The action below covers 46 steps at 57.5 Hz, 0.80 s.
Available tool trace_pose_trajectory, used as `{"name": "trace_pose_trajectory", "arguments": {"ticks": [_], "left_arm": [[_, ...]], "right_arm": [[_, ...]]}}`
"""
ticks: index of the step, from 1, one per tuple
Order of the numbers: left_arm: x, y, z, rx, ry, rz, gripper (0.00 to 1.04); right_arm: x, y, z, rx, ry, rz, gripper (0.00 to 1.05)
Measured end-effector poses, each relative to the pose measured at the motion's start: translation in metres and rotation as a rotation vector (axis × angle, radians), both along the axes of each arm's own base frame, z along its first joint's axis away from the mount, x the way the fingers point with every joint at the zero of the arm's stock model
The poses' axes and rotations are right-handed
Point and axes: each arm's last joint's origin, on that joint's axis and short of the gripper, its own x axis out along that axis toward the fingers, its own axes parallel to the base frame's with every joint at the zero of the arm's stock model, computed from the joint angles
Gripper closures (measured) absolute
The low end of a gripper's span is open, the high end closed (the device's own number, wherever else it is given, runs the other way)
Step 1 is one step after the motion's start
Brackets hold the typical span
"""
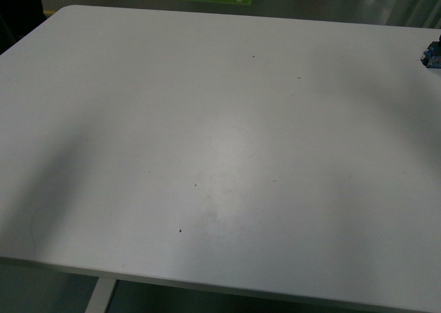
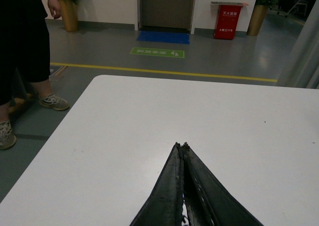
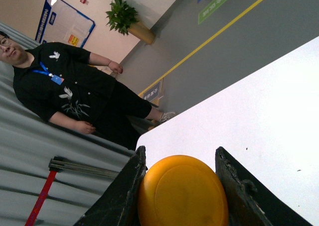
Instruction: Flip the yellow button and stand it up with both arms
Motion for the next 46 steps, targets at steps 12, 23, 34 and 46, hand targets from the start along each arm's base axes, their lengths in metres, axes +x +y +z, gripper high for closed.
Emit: {"name": "trace_pose_trajectory", "arguments": {"ticks": [12,23,34,46], "left_arm": [[-0.024,0.012,-0.006,0.006,0.005,0.001,1.01],[-0.043,0.023,-0.019,0.007,0.016,-0.02,1.01],[-0.055,0.028,-0.015,0.006,-0.001,0.006,1.01],[-0.065,0.028,-0.009,0.006,-0.019,0.003,1.01]], "right_arm": [[-0.007,-0.012,0.002,-0.024,-0.004,-0.008,0.7],[-0.017,-0.028,-0.001,-0.044,0.008,-0.033,0.7],[-0.027,-0.037,0.0,-0.052,0.005,-0.047,0.7],[-0.035,-0.04,0.005,-0.058,-0.005,-0.051,0.7]]}}
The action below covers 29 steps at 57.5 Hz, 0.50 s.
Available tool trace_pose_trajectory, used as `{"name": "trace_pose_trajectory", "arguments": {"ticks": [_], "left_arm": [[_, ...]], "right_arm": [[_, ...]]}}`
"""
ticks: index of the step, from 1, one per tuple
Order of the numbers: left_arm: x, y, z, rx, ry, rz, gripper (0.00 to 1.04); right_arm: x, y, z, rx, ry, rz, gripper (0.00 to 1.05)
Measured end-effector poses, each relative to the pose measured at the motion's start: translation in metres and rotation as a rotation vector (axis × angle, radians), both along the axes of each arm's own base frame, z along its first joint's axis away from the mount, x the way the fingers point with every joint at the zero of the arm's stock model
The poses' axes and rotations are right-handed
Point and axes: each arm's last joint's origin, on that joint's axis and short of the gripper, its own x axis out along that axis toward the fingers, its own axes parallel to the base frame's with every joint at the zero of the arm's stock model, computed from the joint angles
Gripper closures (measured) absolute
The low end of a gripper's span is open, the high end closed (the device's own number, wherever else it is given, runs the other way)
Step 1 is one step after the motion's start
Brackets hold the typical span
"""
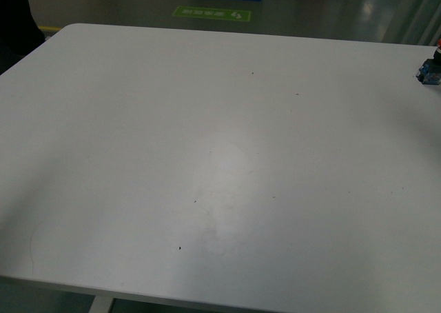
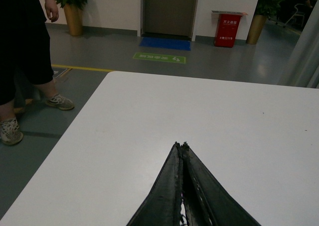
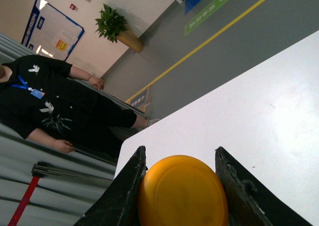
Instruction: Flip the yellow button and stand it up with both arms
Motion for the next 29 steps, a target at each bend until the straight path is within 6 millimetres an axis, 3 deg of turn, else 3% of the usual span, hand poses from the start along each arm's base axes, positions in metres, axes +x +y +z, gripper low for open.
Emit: {"name": "trace_pose_trajectory", "arguments": {"ticks": [29], "left_arm": [[-0.021,0.0,0.005,0.0,-0.016,0.0,1.01]], "right_arm": [[-0.002,-0.002,0.003,-0.003,-0.006,0.001,0.7]]}}
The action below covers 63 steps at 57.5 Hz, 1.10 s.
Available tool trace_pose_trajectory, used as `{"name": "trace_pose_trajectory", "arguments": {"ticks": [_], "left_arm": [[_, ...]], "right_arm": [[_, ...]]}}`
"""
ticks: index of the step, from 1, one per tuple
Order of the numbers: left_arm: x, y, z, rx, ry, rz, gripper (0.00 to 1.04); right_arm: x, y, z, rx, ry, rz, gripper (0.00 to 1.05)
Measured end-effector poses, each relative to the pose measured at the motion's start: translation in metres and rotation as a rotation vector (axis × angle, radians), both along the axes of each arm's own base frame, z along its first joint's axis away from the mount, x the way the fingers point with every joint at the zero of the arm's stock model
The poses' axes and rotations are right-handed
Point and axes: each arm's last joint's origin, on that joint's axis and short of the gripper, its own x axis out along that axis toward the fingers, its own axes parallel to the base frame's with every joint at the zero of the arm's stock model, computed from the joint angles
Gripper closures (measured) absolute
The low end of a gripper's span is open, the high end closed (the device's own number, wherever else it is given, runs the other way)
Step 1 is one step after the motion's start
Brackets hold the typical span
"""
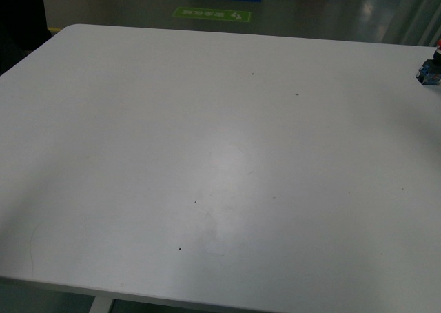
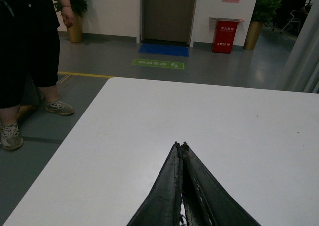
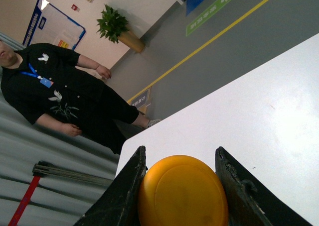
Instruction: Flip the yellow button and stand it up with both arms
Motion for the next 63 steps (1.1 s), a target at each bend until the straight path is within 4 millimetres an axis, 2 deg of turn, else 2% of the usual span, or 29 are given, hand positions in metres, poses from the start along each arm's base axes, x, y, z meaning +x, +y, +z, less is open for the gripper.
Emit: {"name": "trace_pose_trajectory", "arguments": {"ticks": [23,30,46,55,63], "left_arm": [[-0.01,0.0,-0.001,0.0,0.0,0.0,1.01],[-0.021,0.0,-0.004,0.0,0.009,-0.001,1.01],[-0.021,0.0,-0.004,0.0,0.006,-0.001,1.01],[-0.021,0.0,-0.004,0.0,0.006,-0.001,0.76],[-0.021,0.0,-0.004,0.0,0.006,-0.001,0.52]], "right_arm": [[0.0,-0.003,0.0,-0.049,-0.009,-0.015,0.7],[0.001,-0.005,-0.001,-0.073,-0.013,-0.028,0.7],[0.004,-0.006,-0.006,-0.12,-0.019,-0.058,0.7],[0.015,-0.005,-0.013,-0.269,-0.075,-0.152,0.7],[0.028,-0.007,-0.026,-0.49,-0.144,-0.234,0.7]]}}
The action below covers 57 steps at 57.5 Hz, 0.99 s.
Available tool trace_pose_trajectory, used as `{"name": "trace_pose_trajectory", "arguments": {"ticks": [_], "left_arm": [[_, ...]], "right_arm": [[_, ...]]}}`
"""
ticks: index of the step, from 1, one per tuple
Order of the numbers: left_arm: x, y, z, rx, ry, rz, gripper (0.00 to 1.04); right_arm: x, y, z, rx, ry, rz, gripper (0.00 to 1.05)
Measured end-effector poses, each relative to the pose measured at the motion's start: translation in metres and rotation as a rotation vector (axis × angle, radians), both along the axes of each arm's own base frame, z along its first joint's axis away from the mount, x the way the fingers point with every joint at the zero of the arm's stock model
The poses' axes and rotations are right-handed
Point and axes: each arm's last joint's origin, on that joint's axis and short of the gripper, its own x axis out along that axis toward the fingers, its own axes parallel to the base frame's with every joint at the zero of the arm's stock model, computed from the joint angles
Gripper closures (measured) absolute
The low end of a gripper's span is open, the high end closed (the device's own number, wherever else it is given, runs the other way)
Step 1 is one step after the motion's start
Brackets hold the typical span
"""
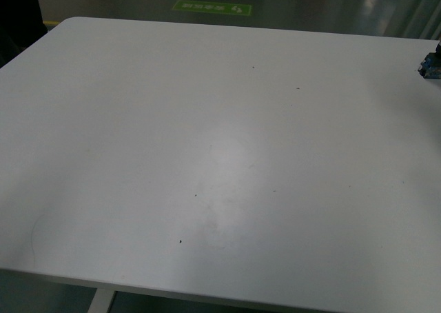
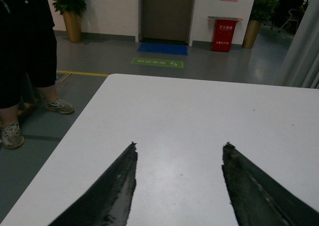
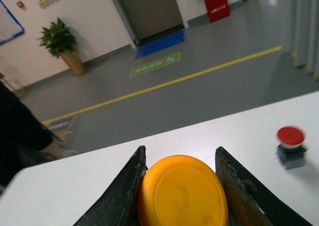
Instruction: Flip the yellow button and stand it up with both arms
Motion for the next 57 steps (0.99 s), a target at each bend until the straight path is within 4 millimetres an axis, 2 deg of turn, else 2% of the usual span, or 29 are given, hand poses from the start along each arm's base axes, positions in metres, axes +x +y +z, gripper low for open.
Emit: {"name": "trace_pose_trajectory", "arguments": {"ticks": [7,17,33,45,57], "left_arm": [[0.0,0.0,0.0,0.0,0.0,0.0,0.33],[0.0,0.0,0.0,0.002,0.0,0.0,0.05],[0.0,0.0,0.0,0.002,0.0,0.0,0.07],[0.0,0.0,0.0,0.002,0.0,0.0,0.07],[0.0,0.0,0.0,0.003,0.0,0.0,0.07]], "right_arm": [[0.011,-0.006,-0.019,-0.228,0.021,-0.05,0.7],[0.023,-0.02,-0.038,-0.427,0.061,-0.105,0.7],[0.043,-0.04,-0.06,-0.646,0.153,-0.148,0.7],[0.052,-0.061,-0.084,-0.684,0.257,-0.173,0.7],[0.057,-0.066,-0.099,-0.704,0.313,-0.175,0.7]]}}
